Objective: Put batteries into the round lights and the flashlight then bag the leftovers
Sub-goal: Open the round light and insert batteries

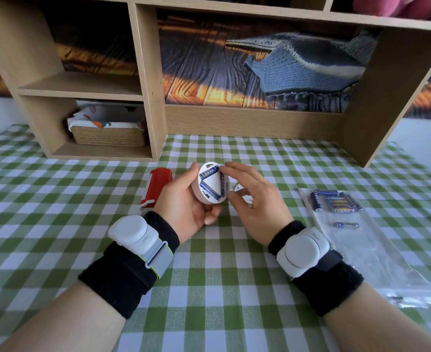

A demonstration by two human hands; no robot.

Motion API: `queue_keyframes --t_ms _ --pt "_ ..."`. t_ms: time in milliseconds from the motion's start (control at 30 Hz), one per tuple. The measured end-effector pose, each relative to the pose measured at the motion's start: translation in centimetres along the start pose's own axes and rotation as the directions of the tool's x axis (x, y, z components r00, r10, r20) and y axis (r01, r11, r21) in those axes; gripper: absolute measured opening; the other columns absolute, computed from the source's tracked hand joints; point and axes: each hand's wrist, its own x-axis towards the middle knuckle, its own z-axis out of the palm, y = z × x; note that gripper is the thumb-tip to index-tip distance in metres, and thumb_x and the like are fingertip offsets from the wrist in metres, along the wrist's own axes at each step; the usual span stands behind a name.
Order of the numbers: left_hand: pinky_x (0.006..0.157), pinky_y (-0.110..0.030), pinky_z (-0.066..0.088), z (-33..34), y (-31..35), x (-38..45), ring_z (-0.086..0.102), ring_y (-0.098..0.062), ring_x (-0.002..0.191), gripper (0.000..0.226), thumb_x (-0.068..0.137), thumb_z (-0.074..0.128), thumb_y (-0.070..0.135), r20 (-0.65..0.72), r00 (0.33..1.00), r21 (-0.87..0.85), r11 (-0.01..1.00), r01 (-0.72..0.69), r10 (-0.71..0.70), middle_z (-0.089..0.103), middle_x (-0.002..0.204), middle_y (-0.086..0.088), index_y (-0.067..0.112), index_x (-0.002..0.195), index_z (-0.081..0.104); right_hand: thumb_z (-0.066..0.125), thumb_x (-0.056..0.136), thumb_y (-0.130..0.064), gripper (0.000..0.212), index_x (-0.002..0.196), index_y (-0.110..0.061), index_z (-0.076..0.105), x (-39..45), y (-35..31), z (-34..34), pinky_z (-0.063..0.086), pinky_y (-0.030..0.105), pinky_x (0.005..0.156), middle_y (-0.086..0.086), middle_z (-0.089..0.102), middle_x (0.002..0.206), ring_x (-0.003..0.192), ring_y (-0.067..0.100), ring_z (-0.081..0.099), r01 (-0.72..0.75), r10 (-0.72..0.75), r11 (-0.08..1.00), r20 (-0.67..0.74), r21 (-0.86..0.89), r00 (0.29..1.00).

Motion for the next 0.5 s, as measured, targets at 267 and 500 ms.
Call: queue_keyframes --t_ms 267,500 --pt "0.044 -0.027 0.034 -0.02 0.06 0.13 0.052 -0.025 0.057 0.054 0.097 0.036 0.054 -0.024 1.0 -0.035 0.999 -0.006 0.005 0.062 0.079 -0.013 0.008 0.107 0.062 0.068 0.09 -0.021 0.036 0.125 -0.026 0.063 -0.05 -0.18 0.04 0.052 0.019 0.083 -0.016 0.062 0.122 0.102 0.004 0.06 -0.02 0.02 1.0 -0.003 -0.009 1.0" --pt "0.045 -0.027 0.034 0.04 -0.03 0.17 0.05 -0.026 0.057 0.056 0.098 0.034 0.055 -0.034 0.999 -0.001 1.0 0.009 -0.009 0.061 0.079 -0.014 0.006 0.11 0.06 0.067 0.09 -0.03 0.033 0.123 -0.028 0.064 -0.07 0.0 0.06 0.054 0.021 0.077 -0.013 0.064 0.116 0.09 0.008 0.062 -0.062 0.063 0.994 -0.002 -0.085 0.998"
